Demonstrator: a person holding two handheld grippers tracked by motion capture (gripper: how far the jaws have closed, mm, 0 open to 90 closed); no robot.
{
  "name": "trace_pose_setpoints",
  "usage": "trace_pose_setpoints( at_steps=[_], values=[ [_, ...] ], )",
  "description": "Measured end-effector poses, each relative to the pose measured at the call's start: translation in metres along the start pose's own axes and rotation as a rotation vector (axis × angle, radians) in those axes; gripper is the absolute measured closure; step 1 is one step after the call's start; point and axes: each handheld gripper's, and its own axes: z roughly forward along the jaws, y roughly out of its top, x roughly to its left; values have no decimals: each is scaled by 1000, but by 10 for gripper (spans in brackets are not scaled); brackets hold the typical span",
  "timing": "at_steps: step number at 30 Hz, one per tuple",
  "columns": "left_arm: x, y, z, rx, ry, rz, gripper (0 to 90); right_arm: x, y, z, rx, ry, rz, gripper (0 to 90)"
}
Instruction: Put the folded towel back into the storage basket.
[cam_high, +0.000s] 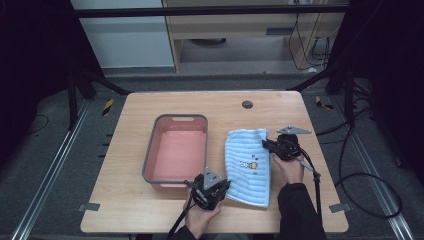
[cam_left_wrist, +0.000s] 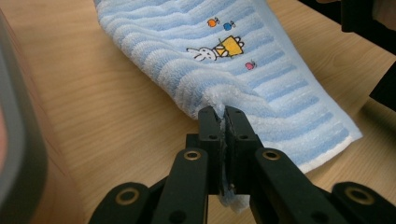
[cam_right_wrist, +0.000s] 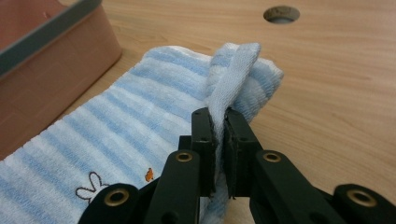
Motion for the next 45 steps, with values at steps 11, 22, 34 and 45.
trace_pose_setpoints(
  at_steps=[11,22,34,45],
  values=[
    [0,20,-24,-50,-10,45,865,11,19,-20,-71,10,-15,842],
    [6,42,-54,-121,6,85,865,33,60,-41,-149,16,-52,843],
    [34,59,-91,-172,46,77,865,69,103,-42,-189,33,-112,844],
    [66,60,-124,-204,113,44,865,110,136,-16,-199,71,-159,844]
  ],
)
